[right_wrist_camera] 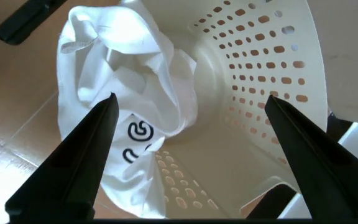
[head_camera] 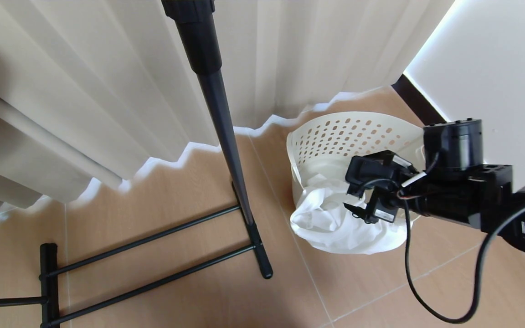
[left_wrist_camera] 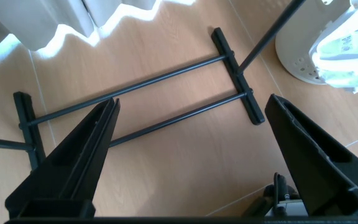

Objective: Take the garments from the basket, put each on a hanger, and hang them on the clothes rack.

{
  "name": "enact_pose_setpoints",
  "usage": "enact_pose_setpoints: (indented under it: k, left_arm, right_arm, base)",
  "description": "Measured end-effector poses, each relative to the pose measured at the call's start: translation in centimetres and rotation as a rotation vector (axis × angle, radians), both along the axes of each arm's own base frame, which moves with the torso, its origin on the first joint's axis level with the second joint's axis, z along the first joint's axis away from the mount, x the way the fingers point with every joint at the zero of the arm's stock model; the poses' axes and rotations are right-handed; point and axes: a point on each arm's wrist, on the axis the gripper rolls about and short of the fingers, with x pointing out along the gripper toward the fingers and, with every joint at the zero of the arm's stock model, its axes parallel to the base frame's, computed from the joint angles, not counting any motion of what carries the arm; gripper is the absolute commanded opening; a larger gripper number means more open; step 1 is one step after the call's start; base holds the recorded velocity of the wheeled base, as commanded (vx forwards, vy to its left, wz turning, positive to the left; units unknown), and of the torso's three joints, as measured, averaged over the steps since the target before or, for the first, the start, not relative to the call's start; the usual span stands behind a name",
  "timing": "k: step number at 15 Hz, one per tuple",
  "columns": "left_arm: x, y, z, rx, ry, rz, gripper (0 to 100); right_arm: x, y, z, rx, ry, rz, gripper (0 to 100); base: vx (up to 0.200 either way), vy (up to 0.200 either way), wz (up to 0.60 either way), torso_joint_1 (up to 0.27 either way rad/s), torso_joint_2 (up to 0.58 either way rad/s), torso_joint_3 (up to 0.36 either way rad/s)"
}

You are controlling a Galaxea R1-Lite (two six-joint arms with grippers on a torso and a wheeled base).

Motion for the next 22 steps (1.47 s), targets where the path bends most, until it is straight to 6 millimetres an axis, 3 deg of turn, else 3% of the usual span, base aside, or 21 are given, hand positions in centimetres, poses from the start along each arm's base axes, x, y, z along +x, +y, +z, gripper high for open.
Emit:
enact_pose_setpoints:
  k: [5,14,15,19,22]
  left_arm:
    - [0.0,0.0,0.0,0.000,0.000,0.000,100]
    - [0.0,0.0,0.0,0.000,0.000,0.000,100]
    - [0.0,0.0,0.0,0.000,0.000,0.000,100]
    - [0.0,0.0,0.0,0.000,0.000,0.000,100]
    - [0.0,0.0,0.0,0.000,0.000,0.000,100]
  right_arm:
    - [3.5,1.9,-1.7,-0.021,0.014,-0.022,100]
    - [8.0,1.8,-3.3,-0.018,0.013,-0.074,100]
    - [8.3,1.8,-3.5,-0.014,0.016,-0.075,0]
    - [8.4,2.0,-3.7,0.107,0.054,-0.132,0]
    - [6.7,1.4,-2.0,0.239,0.073,-0.169,0]
  base:
    - [0.000,0.000,0.00,0.000,0.00,0.000]
    - [0.000,0.000,0.00,0.000,0.00,0.000]
    - [0.000,0.000,0.00,0.000,0.00,0.000]
    - [0.000,0.000,0.00,0.000,0.00,0.000]
    - [0.000,0.000,0.00,0.000,0.00,0.000]
